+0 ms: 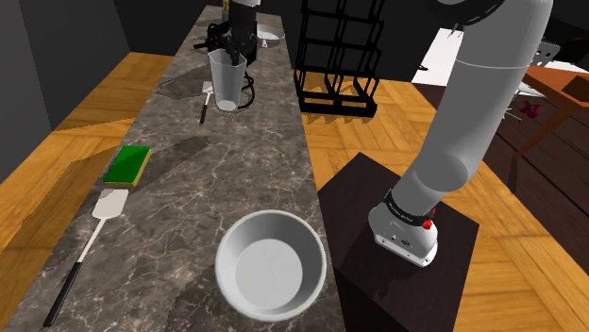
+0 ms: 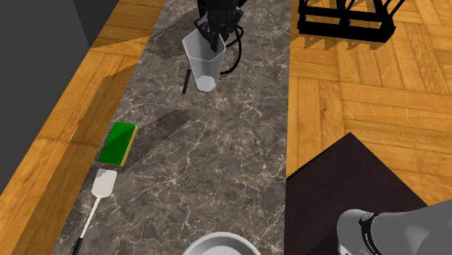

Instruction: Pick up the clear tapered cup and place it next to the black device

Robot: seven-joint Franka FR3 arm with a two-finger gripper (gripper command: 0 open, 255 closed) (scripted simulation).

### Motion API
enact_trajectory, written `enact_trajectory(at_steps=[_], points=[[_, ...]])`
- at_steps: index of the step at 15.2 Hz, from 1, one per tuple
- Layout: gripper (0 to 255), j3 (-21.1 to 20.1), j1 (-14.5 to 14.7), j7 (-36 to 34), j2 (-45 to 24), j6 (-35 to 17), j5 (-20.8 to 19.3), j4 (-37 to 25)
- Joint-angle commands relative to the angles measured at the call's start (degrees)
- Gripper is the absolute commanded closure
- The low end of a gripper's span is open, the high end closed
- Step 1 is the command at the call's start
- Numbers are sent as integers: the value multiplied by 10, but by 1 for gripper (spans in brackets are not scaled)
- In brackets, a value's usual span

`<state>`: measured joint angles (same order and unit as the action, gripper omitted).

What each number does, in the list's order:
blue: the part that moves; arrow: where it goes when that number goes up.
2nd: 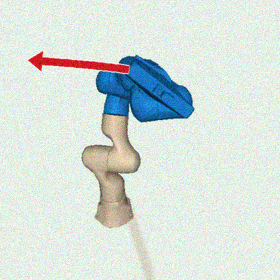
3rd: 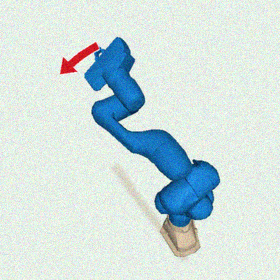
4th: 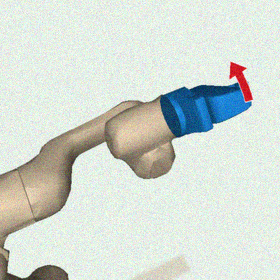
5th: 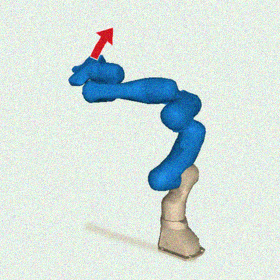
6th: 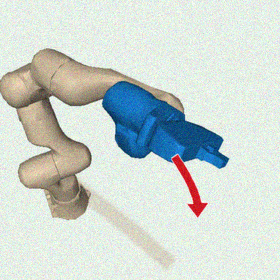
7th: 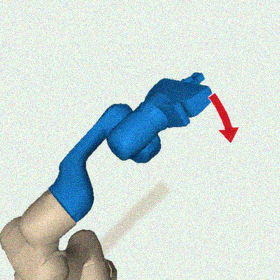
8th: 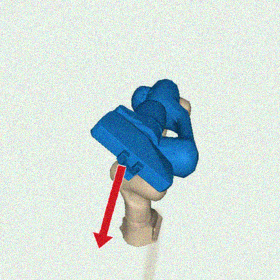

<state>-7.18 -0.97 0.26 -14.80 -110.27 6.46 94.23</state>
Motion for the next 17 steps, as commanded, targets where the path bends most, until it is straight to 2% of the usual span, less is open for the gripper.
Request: enact_trajectory(at_steps=[1, 13, 17], points=[[255, 0, 0, 2, -2, -14, 0, 12], [255, 0, 1, 11, -28, -99, 2, 71], [255, 0, 1, 11, -28, -99, 2, 71]])
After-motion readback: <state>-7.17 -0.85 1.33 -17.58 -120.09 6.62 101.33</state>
